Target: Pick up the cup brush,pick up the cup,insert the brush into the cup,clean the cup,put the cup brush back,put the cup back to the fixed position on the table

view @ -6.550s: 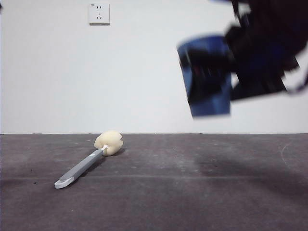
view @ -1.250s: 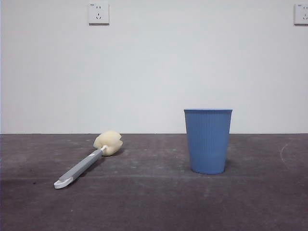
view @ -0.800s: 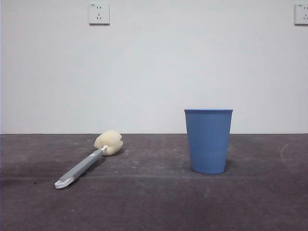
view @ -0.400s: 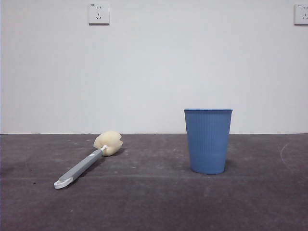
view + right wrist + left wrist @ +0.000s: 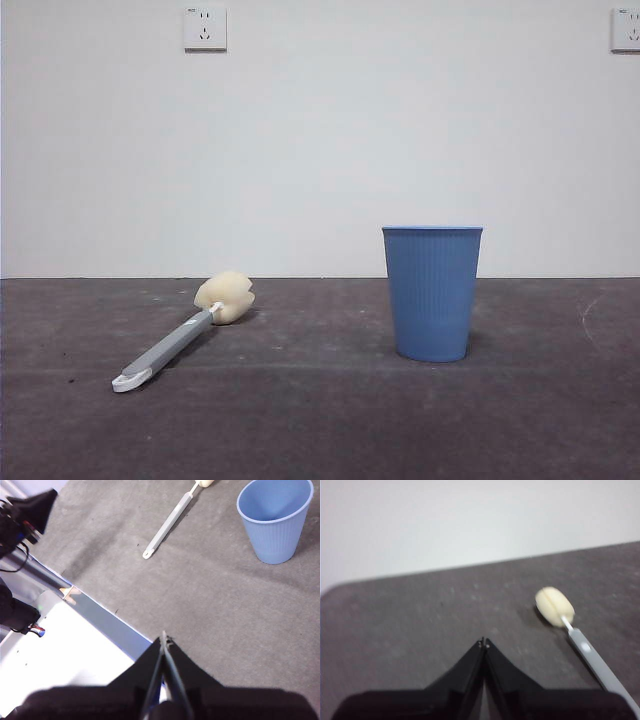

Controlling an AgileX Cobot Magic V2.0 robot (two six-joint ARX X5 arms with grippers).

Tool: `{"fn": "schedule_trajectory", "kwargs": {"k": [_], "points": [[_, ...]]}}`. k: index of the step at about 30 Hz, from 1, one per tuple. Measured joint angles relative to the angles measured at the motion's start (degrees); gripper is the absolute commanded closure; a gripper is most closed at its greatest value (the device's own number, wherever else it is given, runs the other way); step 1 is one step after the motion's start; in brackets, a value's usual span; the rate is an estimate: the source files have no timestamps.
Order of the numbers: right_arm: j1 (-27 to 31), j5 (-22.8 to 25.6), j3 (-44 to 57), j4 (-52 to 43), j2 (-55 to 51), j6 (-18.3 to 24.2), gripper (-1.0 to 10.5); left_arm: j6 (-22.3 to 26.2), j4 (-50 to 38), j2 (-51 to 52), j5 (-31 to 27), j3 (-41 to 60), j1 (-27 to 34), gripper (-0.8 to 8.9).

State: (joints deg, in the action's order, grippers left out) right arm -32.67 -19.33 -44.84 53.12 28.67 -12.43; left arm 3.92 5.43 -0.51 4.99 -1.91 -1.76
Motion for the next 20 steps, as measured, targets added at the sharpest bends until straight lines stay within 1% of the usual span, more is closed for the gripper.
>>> {"fn": "schedule_trajectory", "kwargs": {"k": [6, 10, 14, 20], "points": [[0.0, 0.0, 0.0, 0.0, 0.0, 0.0, 9.4, -3.4, 6.2, 0.2, 0.0, 0.5, 0.0, 8.17], [0.0, 0.0, 0.0, 0.0, 0.0, 0.0, 9.4, -5.2, 6.1, 0.2, -0.2, 0.5, -0.2, 8.16], [0.0, 0.0, 0.0, 0.0, 0.0, 0.0, 9.4, -8.1, 6.1, 0.2, -0.2, 0.5, -2.2, 8.16], [0.0, 0.0, 0.0, 0.0, 0.0, 0.0, 9.4, -9.6, 6.1, 0.2, -0.2, 0.5, -3.3, 8.17]]}}
